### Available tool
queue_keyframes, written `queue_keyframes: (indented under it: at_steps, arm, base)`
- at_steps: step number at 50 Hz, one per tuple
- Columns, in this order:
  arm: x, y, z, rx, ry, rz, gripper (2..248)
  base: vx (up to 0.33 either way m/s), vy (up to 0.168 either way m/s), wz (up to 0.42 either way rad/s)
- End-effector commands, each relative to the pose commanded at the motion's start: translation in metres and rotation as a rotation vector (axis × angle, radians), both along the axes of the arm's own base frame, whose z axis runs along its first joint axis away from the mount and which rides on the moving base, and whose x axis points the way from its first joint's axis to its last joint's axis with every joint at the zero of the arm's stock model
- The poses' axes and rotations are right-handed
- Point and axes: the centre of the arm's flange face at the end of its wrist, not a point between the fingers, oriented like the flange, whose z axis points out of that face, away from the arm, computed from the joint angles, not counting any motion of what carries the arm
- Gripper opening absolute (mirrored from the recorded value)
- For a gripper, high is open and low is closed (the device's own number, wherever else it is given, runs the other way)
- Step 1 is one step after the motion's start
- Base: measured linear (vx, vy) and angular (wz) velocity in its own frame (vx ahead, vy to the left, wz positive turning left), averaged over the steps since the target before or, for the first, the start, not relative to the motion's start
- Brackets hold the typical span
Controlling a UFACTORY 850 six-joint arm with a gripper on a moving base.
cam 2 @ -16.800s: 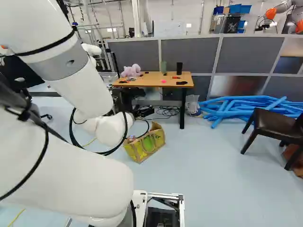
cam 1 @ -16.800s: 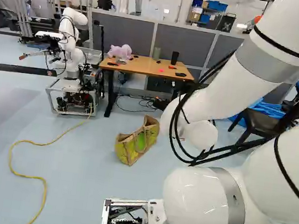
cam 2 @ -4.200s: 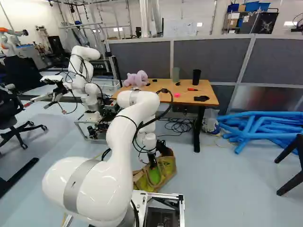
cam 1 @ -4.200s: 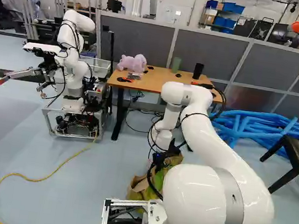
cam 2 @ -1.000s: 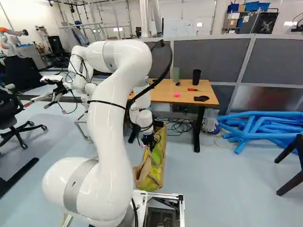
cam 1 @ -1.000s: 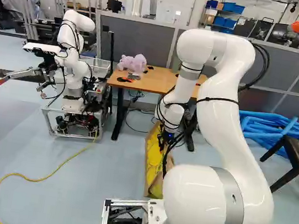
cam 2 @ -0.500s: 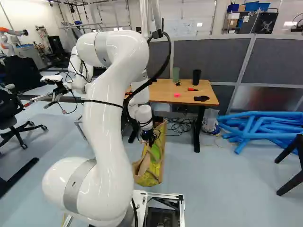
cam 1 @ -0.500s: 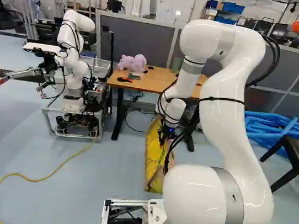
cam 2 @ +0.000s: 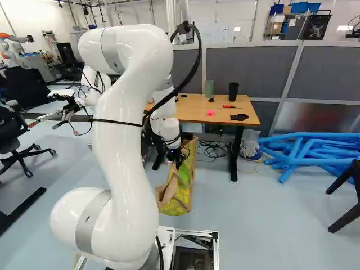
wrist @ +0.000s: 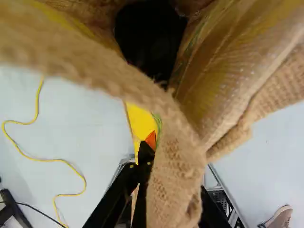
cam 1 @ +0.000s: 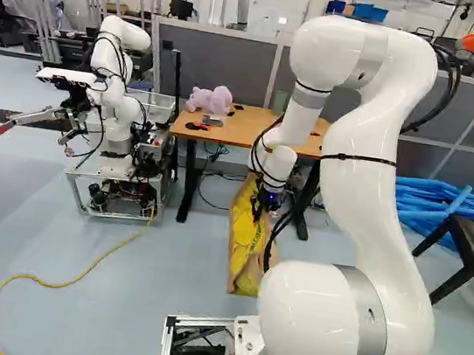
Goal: Pick up the bag on the ground and place it on the table
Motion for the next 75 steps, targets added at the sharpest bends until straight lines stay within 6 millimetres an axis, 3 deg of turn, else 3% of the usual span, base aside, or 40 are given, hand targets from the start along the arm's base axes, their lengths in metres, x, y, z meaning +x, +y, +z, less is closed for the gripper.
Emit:
queue_keyframes:
  at_steps: [75]
  arm:
    - [0.029,0.010,0.109,0.046,-0.082,0.031,21]
  base:
    - [0.000,0.000,0.000]
